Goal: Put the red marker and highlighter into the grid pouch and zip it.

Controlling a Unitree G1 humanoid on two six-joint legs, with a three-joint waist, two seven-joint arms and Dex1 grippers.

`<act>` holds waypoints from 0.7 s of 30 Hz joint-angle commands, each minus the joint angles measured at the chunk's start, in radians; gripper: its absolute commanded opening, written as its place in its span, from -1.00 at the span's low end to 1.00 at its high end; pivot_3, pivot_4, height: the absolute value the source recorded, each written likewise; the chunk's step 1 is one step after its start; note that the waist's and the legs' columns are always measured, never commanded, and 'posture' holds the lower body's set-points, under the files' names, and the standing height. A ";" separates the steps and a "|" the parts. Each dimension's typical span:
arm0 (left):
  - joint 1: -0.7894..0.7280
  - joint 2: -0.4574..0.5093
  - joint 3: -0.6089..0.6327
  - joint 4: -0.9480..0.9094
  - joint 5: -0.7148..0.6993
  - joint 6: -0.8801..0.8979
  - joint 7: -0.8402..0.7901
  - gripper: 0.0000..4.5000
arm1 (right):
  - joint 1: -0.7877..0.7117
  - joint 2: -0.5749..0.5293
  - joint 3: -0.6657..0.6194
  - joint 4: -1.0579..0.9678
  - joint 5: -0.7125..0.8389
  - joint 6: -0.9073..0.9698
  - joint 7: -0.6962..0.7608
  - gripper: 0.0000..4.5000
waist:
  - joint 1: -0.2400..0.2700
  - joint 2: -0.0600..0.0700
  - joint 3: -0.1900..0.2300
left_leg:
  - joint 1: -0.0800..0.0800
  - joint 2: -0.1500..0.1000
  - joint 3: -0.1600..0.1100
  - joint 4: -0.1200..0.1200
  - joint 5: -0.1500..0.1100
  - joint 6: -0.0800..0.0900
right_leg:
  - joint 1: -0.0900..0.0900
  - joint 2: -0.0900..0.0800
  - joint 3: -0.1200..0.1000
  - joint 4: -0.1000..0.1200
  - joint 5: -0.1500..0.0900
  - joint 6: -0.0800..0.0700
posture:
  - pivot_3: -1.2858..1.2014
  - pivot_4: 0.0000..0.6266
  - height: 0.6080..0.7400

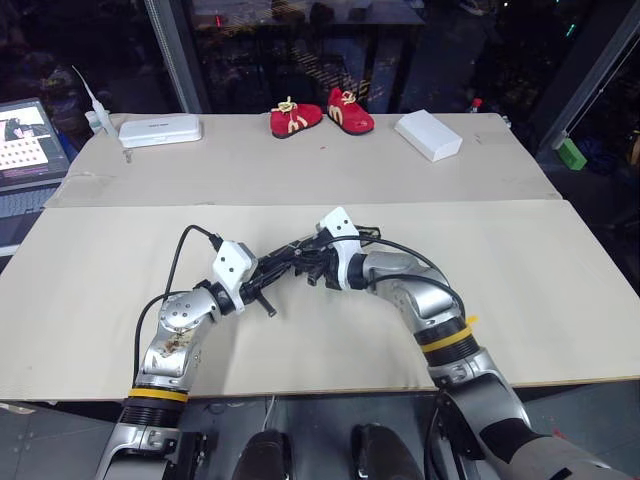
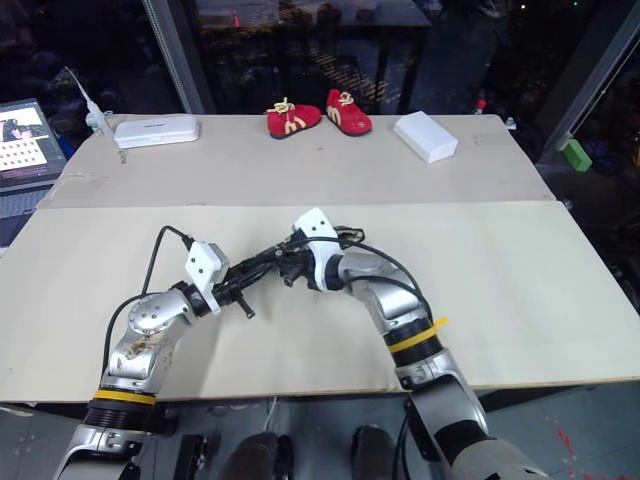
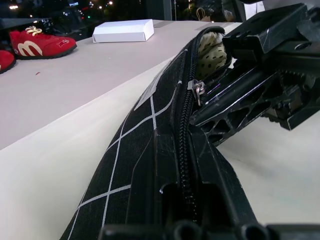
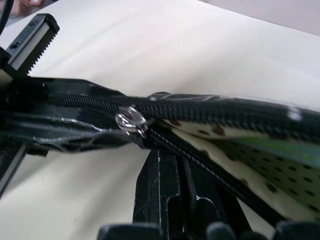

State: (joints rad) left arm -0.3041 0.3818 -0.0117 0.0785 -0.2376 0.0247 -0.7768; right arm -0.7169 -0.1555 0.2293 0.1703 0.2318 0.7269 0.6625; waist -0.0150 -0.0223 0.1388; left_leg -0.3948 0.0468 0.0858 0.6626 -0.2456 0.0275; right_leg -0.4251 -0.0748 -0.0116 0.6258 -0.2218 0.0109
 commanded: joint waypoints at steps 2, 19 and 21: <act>-0.011 0.005 0.009 -0.021 -0.010 -0.016 0.001 -1.00 | 0.031 -0.082 -0.056 -0.064 0.017 -0.017 0.031 -0.97 | 0.002 0.000 0.000 | 0.000 0.000 0.000 0.000 0.000 0.000 | 0.000 0.000 0.000 0.000 0.000 0.000 | 0.03 -0.52 1.00; -0.002 -0.005 0.001 -0.019 -0.012 -0.022 0.000 -1.00 | 0.024 -0.476 -0.163 0.066 -0.021 -0.123 0.140 -0.97 | -0.005 0.000 0.000 | 0.000 0.000 0.000 0.000 0.000 0.000 | 0.000 0.001 0.002 -0.001 0.000 0.000 | 0.03 -0.52 1.00; 0.000 -0.005 0.000 -0.020 -0.013 -0.023 -0.001 -1.00 | 0.023 -0.470 -0.168 0.064 -0.005 -0.124 0.152 -0.97 | -0.003 0.000 0.000 | 0.000 0.000 0.000 0.000 0.000 0.000 | 0.000 0.002 0.002 -0.001 0.000 0.000 | 0.03 -0.52 1.00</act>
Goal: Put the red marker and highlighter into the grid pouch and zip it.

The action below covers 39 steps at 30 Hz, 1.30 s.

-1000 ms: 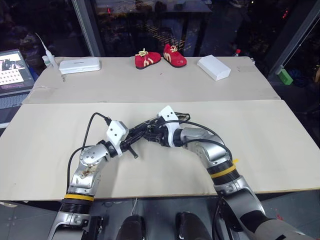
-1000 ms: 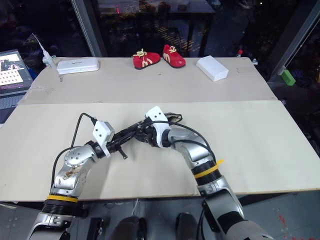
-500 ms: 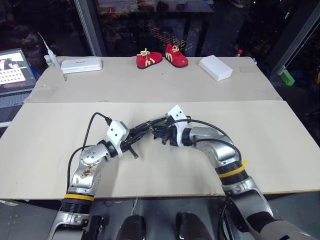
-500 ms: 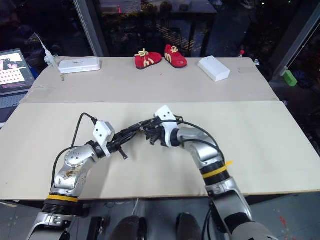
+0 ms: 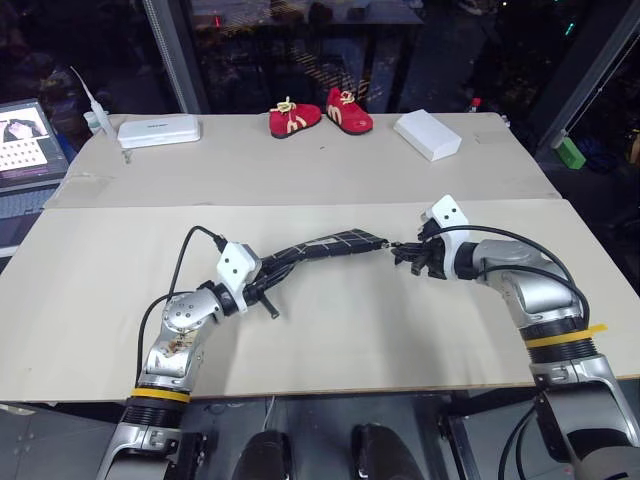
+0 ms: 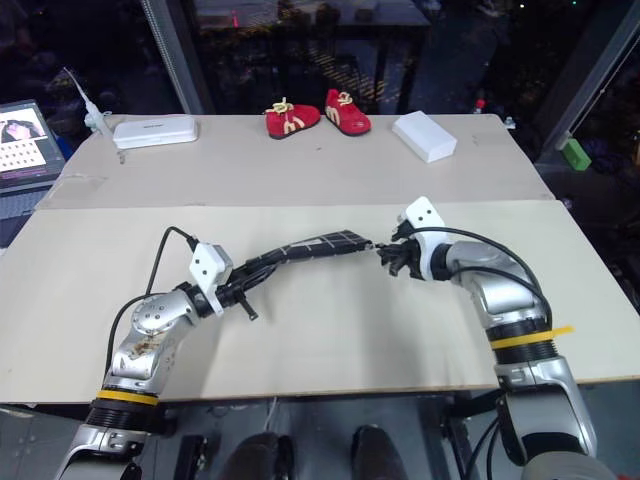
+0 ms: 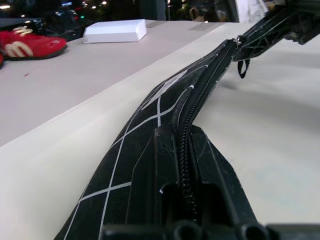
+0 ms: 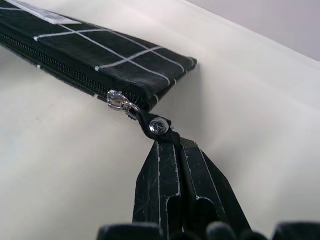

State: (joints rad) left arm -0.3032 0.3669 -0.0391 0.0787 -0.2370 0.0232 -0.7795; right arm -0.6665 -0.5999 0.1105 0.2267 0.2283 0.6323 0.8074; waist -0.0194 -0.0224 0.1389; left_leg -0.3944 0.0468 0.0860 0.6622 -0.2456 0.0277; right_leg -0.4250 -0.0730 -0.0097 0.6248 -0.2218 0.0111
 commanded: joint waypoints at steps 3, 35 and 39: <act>-0.002 0.009 0.023 -0.019 -0.015 -0.022 0.002 -1.00 | -0.009 -0.004 -0.041 -0.026 0.018 -0.030 0.024 -0.71 | 0.005 0.000 0.000 | 0.000 0.000 0.000 0.000 0.000 0.000 | 0.000 0.000 0.000 0.000 0.000 0.000 | 0.03 -0.52 1.00; -0.113 0.015 -0.173 0.136 0.046 -0.293 -0.288 -0.41 | 0.500 -0.268 -0.355 -0.451 0.293 0.042 0.205 0.69 | 0.021 0.000 0.000 | 0.002 -0.002 0.000 0.000 0.000 0.001 | 0.003 0.000 0.004 -0.004 -0.001 0.002 | 0.03 -0.52 1.00; -0.051 0.027 -0.092 -0.109 -0.155 0.033 -0.218 0.24 | 0.458 -0.286 -0.328 -0.375 0.252 0.011 0.199 0.69 | 0.022 0.000 0.000 | 0.000 -0.002 0.000 0.000 0.000 0.001 | 0.002 -0.001 0.004 -0.003 -0.001 0.003 | 0.03 -0.52 1.00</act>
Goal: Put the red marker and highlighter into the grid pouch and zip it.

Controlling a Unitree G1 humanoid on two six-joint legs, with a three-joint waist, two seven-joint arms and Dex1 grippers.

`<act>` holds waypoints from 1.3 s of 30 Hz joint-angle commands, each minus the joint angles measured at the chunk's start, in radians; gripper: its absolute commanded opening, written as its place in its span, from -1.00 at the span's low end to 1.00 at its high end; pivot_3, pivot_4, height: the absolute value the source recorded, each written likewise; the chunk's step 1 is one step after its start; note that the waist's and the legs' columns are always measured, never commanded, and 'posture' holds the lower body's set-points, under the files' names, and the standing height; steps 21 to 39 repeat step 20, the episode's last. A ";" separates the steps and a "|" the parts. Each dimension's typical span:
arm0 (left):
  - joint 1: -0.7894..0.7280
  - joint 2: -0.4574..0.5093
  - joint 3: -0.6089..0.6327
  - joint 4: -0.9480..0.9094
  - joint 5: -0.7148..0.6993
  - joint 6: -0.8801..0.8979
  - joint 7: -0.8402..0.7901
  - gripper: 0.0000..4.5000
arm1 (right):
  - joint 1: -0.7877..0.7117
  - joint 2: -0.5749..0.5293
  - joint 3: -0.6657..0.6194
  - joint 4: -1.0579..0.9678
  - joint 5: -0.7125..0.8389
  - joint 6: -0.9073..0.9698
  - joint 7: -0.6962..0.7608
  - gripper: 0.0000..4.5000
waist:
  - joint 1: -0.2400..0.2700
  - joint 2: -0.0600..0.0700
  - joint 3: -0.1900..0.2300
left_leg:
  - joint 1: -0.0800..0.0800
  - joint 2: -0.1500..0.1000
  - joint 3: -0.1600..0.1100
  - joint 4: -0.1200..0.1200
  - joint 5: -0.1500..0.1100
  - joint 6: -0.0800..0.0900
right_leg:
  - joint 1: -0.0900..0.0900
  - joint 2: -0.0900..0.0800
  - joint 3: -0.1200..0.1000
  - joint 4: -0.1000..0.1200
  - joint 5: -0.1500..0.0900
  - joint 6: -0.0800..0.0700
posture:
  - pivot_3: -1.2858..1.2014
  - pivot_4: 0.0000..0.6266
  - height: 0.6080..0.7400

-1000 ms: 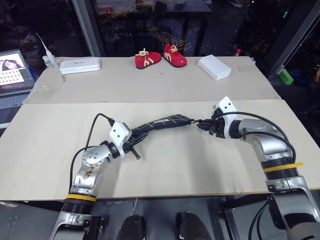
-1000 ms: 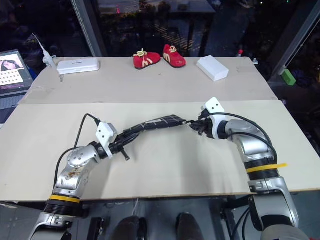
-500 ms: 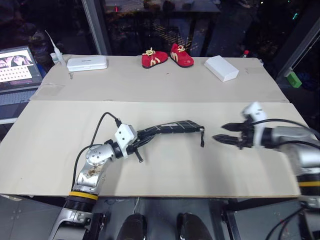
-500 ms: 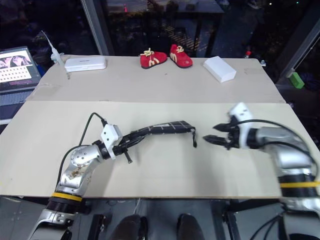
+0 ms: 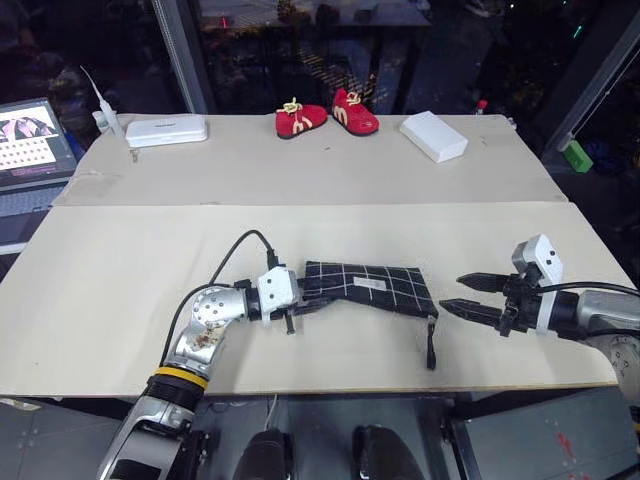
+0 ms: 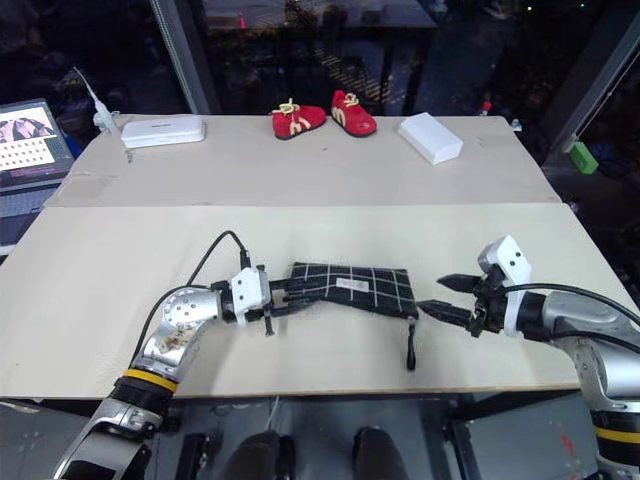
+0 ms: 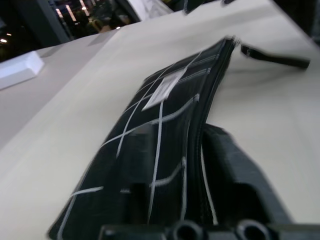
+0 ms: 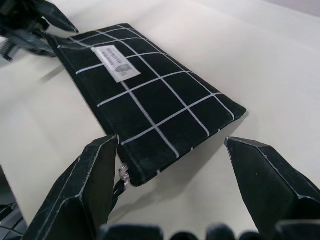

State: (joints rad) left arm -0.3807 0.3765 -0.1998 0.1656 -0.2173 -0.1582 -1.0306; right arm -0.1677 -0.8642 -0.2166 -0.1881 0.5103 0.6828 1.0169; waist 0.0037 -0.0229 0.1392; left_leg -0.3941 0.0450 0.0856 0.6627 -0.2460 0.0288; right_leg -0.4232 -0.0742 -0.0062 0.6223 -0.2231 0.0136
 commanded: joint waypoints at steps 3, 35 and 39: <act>0.073 0.086 0.126 -0.340 -0.293 0.421 0.053 0.24 | -0.075 -0.032 0.003 0.088 -0.037 -0.052 0.007 0.69 | -0.004 0.000 0.000 | 0.000 0.001 0.000 0.000 0.000 0.000 | 0.000 0.000 0.000 0.001 0.000 0.000 | 0.03 -0.52 1.00; 0.324 0.179 0.508 -0.412 -0.382 0.710 0.389 0.24 | -0.207 0.047 -0.058 0.432 -0.067 -0.176 -0.068 0.69 | -0.006 -0.001 0.000 | 0.005 -0.001 0.002 -0.001 0.000 0.000 | 0.002 -0.001 0.003 0.002 -0.001 0.000 | 0.03 -0.52 1.00; 0.324 0.179 0.508 -0.412 -0.382 0.710 0.389 0.24 | -0.207 0.047 -0.058 0.432 -0.067 -0.176 -0.068 0.69 | -0.006 -0.001 0.000 | 0.005 -0.001 0.002 -0.001 0.000 0.000 | 0.002 -0.001 0.003 0.002 -0.001 0.000 | 0.03 -0.52 1.00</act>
